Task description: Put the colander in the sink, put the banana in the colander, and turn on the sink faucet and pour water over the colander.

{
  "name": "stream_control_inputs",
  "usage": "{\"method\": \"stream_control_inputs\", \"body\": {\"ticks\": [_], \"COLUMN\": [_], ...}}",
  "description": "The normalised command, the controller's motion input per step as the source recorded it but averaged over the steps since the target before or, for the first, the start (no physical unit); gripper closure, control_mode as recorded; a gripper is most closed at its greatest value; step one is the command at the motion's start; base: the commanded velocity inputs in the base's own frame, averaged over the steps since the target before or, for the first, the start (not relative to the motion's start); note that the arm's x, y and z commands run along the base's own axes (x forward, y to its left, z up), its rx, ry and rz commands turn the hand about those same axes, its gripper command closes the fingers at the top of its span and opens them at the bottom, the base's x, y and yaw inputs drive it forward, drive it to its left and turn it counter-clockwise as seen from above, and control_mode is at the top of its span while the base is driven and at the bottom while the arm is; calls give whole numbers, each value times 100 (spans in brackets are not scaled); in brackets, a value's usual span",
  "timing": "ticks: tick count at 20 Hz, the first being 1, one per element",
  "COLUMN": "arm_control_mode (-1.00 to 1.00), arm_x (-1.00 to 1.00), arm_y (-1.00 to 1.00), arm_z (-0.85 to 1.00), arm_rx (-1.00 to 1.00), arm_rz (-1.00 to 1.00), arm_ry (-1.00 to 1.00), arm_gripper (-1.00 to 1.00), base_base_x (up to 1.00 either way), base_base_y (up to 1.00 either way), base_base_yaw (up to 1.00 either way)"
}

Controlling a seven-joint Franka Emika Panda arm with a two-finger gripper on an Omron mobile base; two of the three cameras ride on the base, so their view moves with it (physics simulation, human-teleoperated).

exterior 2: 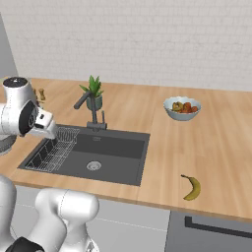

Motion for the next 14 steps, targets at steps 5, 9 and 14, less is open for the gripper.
{"method": "stream_control_inputs", "body": {"ticks": [5, 9, 14], "arm_control_mode": [-100, -100, -100], "arm_x": [0, 9, 15], "arm_y": [60, 61, 57], "arm_z": [-17, -3, -1], "arm_rx": [12, 9, 4], "arm_rz": [0, 0, 0], "arm_ry": [0, 0, 0], "arm_gripper": [-100, -100, -100], "base_base_x": [0, 0, 0], "base_base_y": [0, 0, 0], "base_base_yaw": [0, 0, 0]}}
